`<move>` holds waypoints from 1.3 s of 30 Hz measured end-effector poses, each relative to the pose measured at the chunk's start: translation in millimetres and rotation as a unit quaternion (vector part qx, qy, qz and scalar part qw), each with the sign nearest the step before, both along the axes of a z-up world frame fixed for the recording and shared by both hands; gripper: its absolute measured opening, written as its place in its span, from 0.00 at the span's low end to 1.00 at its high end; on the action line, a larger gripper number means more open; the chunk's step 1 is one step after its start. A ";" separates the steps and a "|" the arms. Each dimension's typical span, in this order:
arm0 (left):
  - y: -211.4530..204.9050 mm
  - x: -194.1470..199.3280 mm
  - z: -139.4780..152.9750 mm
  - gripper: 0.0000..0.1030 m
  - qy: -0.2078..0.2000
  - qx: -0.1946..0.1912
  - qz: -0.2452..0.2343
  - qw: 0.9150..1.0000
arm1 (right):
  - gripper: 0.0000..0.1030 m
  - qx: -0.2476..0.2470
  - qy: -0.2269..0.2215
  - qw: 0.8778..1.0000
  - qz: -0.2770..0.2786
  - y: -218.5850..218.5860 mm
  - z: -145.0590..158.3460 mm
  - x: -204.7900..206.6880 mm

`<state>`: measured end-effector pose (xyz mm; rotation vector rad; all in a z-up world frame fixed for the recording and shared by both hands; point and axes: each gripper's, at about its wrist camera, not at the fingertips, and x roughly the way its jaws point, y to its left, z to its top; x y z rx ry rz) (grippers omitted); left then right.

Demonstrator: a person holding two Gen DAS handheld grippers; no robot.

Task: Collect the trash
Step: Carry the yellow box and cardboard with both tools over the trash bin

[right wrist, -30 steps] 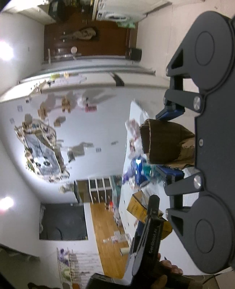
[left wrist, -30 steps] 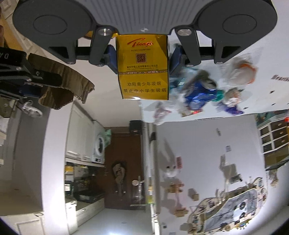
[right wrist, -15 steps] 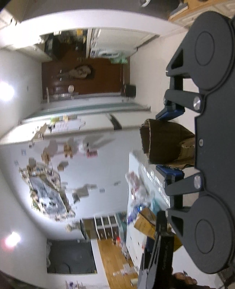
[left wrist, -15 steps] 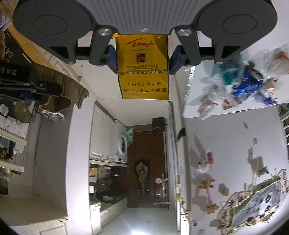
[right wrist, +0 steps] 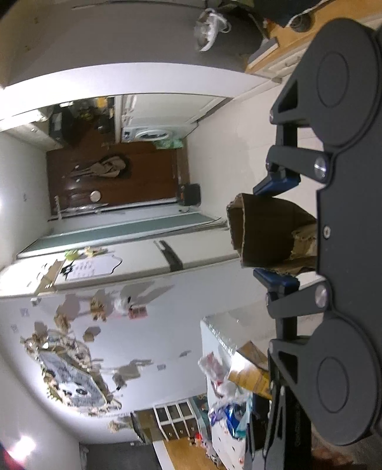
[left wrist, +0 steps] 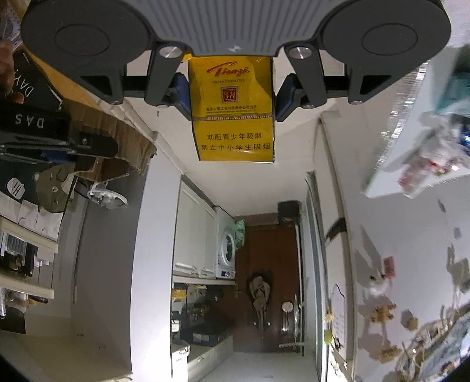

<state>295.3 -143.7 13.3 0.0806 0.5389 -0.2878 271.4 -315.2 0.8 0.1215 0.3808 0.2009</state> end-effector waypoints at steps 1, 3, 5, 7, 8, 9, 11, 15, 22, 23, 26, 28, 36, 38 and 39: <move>-4.1 8.6 -5.8 0.57 0.006 -0.001 -0.003 1.000 | 0.52 -0.001 0.005 1.000 -0.003 -2.4 -3.9 5.5; -10.7 24.1 -17.1 0.57 0.013 0.000 -0.006 1.000 | 0.52 -0.004 0.013 1.000 -0.008 -6.8 -12.8 17.5; -15.4 40.6 -30.0 0.57 0.026 -0.004 -0.008 1.000 | 0.52 -0.003 0.022 1.000 -0.011 -9.9 -23.3 29.2; -20.2 57.4 -45.2 0.57 0.043 -0.006 -0.012 0.999 | 0.52 0.006 0.041 0.999 -0.017 -12.1 -38.3 46.4; -21.3 64.2 -51.2 0.57 0.049 -0.005 -0.014 0.999 | 0.52 0.007 0.051 0.998 -0.020 -13.2 -45.0 53.8; -23.1 72.4 -59.3 0.57 0.057 -0.002 -0.015 0.998 | 0.52 0.005 0.061 0.998 -0.023 -12.8 -52.4 61.8; -24.5 88.4 -75.0 0.57 0.073 0.001 -0.015 0.997 | 0.52 -0.001 0.082 0.996 -0.026 -10.8 -70.3 77.3; -19.3 118.1 -113.4 0.57 0.110 -0.003 -0.004 0.994 | 0.52 -0.001 0.131 0.991 -0.032 -8.8 -109.0 105.3; -0.9 145.6 -185.9 0.57 0.169 -0.007 0.013 0.986 | 0.53 -0.048 0.202 0.978 -0.016 4.2 -174.3 134.9; 1.0 147.6 -195.9 0.57 0.177 -0.006 0.015 0.984 | 0.53 -0.045 0.213 0.976 -0.017 4.4 -184.0 138.0; 7.0 152.7 -225.1 0.57 0.199 -0.006 0.016 0.980 | 0.53 -0.038 0.240 0.970 -0.019 6.3 -209.1 147.2; 12.7 156.2 -243.3 0.57 0.213 -0.008 0.018 0.977 | 0.53 -0.041 0.257 0.965 -0.020 9.5 -227.0 154.2; 29.6 173.7 -308.2 0.57 0.268 -0.027 0.038 0.962 | 0.53 -0.027 0.320 0.947 -0.019 22.8 -302.6 173.5; 30.2 177.7 -324.3 0.57 0.284 -0.032 0.037 0.958 | 0.53 -0.028 0.337 0.941 -0.017 26.0 -319.7 175.6; 30.6 180.0 -331.0 0.57 0.292 -0.035 0.037 0.955 | 0.53 -0.028 0.342 0.939 -0.016 26.7 -326.5 177.1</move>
